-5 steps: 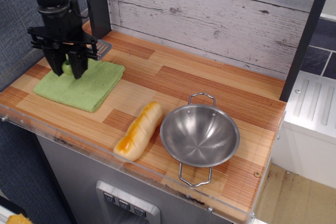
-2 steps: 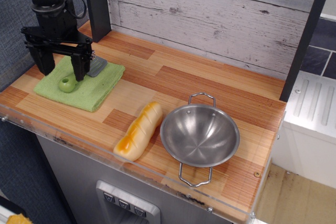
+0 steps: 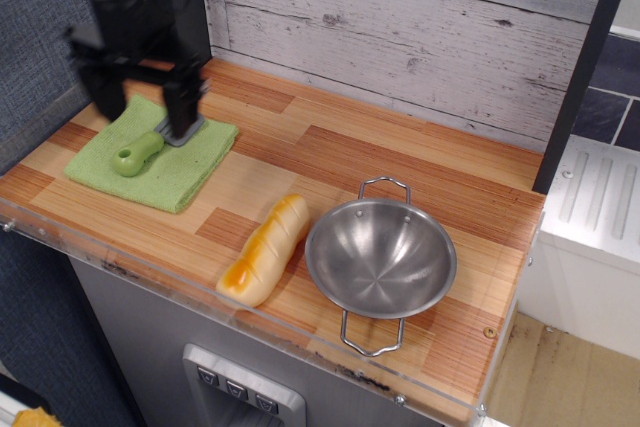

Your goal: Pick green spoon and drop it on the green cloth

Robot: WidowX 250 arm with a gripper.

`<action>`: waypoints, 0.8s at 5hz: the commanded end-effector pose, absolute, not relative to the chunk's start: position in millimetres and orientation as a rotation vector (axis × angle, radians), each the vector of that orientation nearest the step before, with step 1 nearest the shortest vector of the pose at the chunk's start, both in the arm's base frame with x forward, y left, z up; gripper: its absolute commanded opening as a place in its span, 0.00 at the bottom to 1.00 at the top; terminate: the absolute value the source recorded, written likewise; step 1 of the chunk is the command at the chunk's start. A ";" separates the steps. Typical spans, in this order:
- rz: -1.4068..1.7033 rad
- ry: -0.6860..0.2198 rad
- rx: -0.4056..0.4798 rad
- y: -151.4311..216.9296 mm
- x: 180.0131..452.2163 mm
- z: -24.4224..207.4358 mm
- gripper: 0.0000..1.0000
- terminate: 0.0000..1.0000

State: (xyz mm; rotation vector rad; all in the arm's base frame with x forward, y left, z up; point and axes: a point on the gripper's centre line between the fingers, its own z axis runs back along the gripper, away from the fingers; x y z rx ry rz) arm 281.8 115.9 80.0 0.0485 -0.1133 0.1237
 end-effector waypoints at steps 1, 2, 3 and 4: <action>0.084 -0.158 -0.018 94.4 296.4 115.2 1.00 0.00; 0.063 -0.146 -0.023 92.1 300.5 115.2 1.00 0.00; 0.016 -0.143 -0.013 86.0 309.9 104.2 1.00 0.00; 0.003 -0.154 0.027 86.7 311.3 100.5 1.00 0.00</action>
